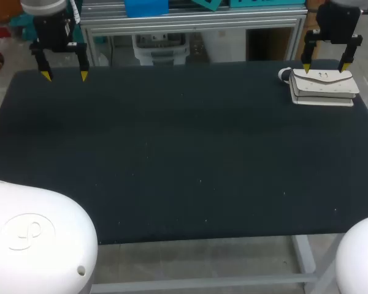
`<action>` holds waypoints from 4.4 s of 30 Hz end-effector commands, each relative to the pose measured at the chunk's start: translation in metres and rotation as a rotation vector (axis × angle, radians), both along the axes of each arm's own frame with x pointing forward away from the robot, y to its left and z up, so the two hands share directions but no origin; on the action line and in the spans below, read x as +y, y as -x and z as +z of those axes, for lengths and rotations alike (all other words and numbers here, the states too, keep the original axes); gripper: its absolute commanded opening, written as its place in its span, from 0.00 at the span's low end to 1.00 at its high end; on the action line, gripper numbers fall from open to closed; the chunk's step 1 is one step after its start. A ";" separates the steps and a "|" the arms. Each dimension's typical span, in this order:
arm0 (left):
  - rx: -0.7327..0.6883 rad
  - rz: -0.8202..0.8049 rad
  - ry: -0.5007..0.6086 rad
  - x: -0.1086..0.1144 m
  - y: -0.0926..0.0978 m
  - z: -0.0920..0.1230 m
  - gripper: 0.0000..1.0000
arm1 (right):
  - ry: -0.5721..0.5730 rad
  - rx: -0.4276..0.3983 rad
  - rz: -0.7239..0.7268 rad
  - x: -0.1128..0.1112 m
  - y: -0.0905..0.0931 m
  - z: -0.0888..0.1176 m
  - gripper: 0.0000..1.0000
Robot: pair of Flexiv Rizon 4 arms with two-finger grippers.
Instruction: Pick up the bag, open it, inspect its contents, close it, and place it on the opposite side
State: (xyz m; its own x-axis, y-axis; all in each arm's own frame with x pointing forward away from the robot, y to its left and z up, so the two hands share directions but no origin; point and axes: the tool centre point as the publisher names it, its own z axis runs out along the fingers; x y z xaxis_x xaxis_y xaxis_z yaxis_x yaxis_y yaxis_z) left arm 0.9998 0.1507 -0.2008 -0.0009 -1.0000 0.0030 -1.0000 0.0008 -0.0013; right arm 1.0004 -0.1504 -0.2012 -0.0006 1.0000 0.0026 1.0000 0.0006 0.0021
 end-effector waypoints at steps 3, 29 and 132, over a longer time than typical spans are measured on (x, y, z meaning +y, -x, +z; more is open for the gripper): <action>0.000 0.000 -0.002 0.000 0.000 0.000 1.00 | 0.001 0.001 0.000 0.000 0.000 0.001 1.00; -0.190 -0.339 0.120 -0.027 0.018 -0.003 1.00 | -0.090 0.014 -0.018 -0.021 -0.005 -0.005 1.00; -0.565 -1.683 0.434 -0.171 0.029 -0.100 1.00 | -0.616 -0.221 -0.274 -0.181 -0.172 -0.178 0.49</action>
State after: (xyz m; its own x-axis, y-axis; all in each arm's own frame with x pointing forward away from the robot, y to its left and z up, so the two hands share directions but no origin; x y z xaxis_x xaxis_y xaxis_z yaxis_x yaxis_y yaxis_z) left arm 0.9699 -0.0200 -0.2993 -0.9828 0.1370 -0.1242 0.1837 0.7991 -0.5724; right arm 1.1604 -0.3263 -0.3712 0.1916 0.7892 0.5835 0.9222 -0.3483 0.1682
